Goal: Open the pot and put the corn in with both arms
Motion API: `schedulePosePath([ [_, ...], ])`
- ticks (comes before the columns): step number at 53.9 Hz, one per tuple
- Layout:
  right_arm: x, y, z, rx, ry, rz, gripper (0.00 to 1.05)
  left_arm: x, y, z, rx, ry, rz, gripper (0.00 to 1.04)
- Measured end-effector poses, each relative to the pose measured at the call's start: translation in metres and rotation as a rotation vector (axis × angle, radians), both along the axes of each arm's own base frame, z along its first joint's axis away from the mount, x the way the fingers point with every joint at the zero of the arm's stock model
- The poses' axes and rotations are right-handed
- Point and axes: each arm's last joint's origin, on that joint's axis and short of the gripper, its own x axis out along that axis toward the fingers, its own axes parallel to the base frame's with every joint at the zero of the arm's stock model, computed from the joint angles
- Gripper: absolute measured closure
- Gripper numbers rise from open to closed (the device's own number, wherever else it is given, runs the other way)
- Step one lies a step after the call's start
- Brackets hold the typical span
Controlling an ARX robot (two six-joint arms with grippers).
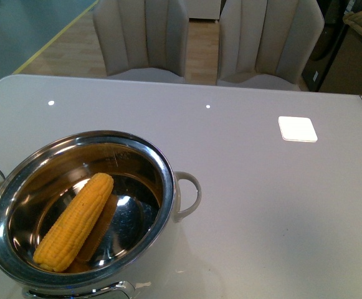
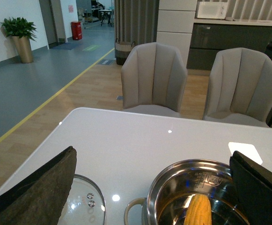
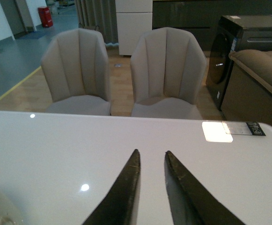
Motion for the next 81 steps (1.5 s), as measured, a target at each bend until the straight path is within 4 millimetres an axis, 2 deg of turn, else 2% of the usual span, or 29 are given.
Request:
schedulePosePath([
  [4, -0.006, -0.007, -0.004, -0.007, -0.003, 0.001, 1.03, 0.000, 0.000, 0.000, 0.000, 0.000, 0.000, 0.07],
  [37, -0.034, -0.038, -0.023, -0.011, -0.006, -0.014, 1.03, 0.000, 0.000, 0.000, 0.000, 0.000, 0.000, 0.07],
  [78, -0.052, -0.038, -0.023, -0.011, -0.030, -0.009, 1.03, 0.000, 0.000, 0.000, 0.000, 0.000, 0.000, 0.07],
  [81, -0.058, -0.038, -0.027, -0.012, -0.001, -0.006, 1.03, 0.000, 0.000, 0.000, 0.000, 0.000, 0.000, 0.07],
])
